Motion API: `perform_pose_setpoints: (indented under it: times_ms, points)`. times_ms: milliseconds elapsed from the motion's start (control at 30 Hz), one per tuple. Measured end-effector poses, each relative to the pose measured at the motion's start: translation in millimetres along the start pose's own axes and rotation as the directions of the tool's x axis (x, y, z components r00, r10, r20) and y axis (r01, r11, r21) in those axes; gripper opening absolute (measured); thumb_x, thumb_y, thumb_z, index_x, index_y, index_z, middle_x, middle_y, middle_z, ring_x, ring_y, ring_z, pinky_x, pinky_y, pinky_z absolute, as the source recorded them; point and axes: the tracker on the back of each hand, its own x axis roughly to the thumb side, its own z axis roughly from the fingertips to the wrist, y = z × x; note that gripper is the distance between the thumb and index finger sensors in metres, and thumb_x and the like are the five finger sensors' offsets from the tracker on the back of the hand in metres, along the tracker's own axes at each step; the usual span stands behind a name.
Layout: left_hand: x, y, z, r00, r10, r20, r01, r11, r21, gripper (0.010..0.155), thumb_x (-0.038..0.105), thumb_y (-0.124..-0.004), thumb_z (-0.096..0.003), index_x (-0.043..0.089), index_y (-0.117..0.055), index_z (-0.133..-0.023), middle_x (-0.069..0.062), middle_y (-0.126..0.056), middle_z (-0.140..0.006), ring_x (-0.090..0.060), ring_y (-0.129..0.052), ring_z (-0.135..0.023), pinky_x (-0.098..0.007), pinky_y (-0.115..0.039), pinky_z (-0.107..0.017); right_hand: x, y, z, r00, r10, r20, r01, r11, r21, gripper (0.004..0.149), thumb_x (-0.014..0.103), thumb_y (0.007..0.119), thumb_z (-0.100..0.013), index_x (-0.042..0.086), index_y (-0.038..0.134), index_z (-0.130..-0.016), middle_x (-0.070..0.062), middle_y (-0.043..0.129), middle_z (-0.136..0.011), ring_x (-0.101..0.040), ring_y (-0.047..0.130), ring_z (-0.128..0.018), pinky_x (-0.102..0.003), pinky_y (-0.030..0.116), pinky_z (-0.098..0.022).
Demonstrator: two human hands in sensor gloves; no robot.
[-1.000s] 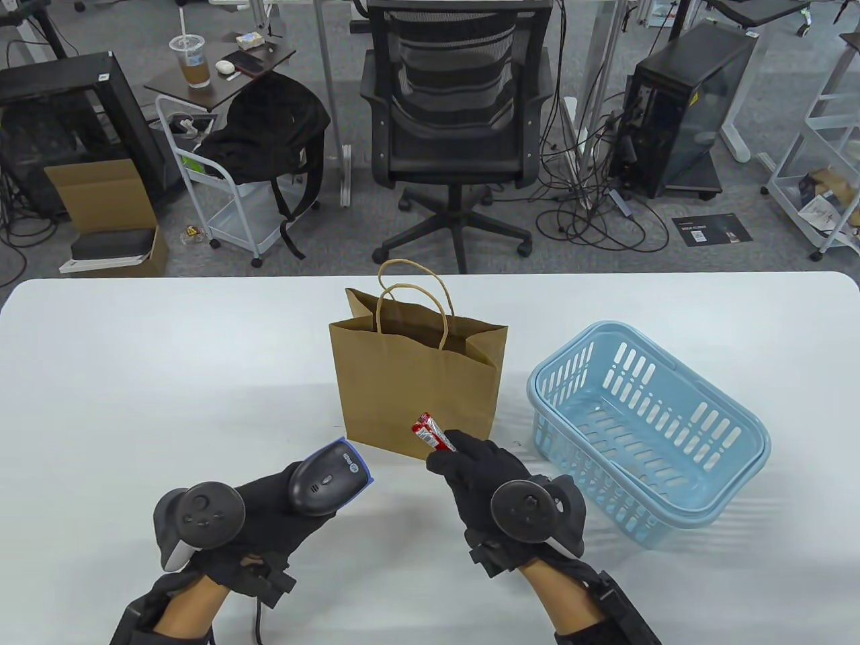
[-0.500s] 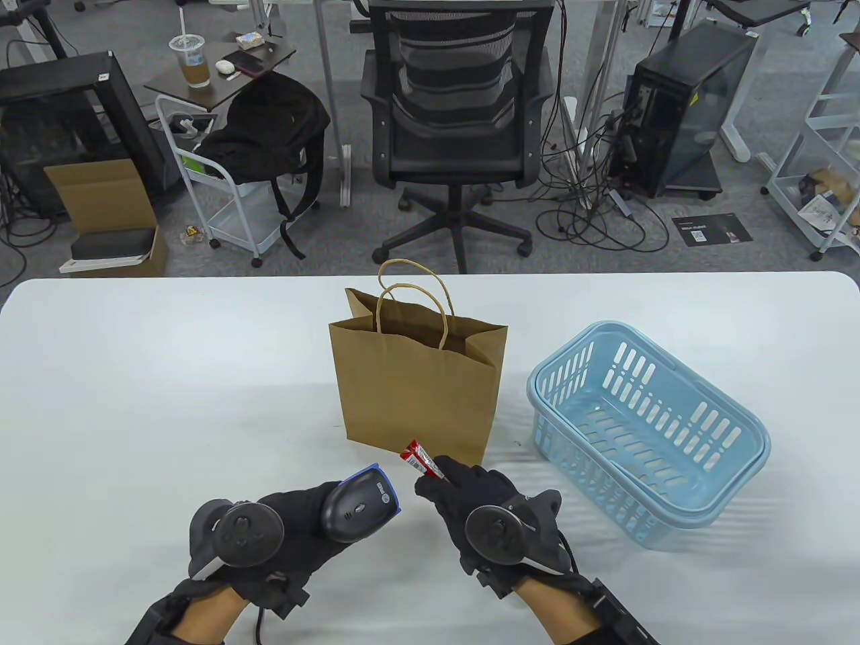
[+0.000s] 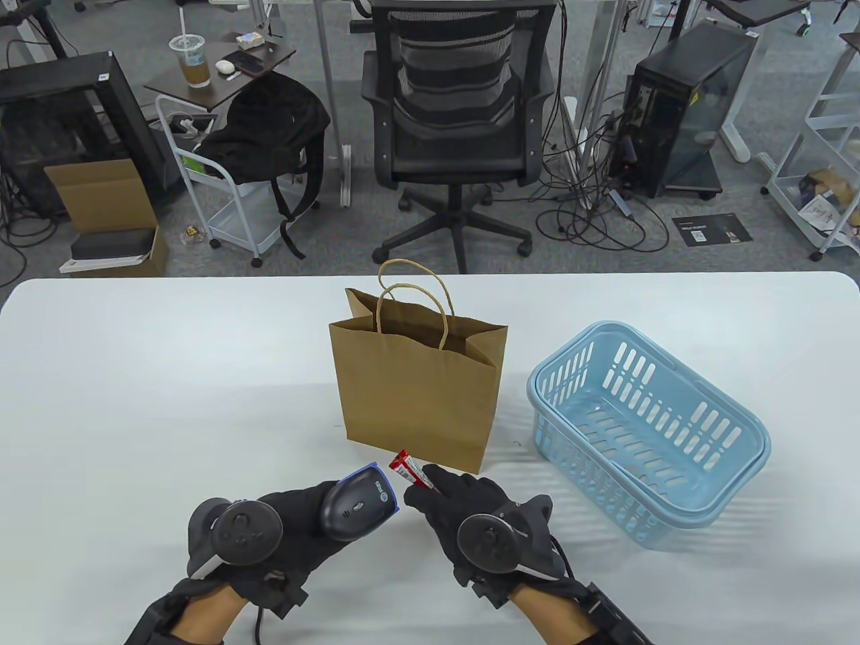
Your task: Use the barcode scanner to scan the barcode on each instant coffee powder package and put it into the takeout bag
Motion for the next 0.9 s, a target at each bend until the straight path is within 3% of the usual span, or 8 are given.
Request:
perform_pose_setpoints:
  times_ms: [900]
  points:
    - [-1.4,1.0,-0.9,1.0,0.005,0.0,-0.005,1.0,-0.009,0.056,0.059,-0.088,-0.0421,0.027,-0.08,-0.087,0.012,-0.101,-0.062,-0.015,-0.111,-0.041,-0.039,-0.092,-0.04,5.2,1.0,-0.4,1.0,0.009,0.021,-0.01,1.0,0.028,0.043,0.038,0.083,-0.047,0.04,0.086,-0.09,-0.01,0.084,-0.103,-0.02,0.101,-0.071,-0.043,0.084,-0.054]
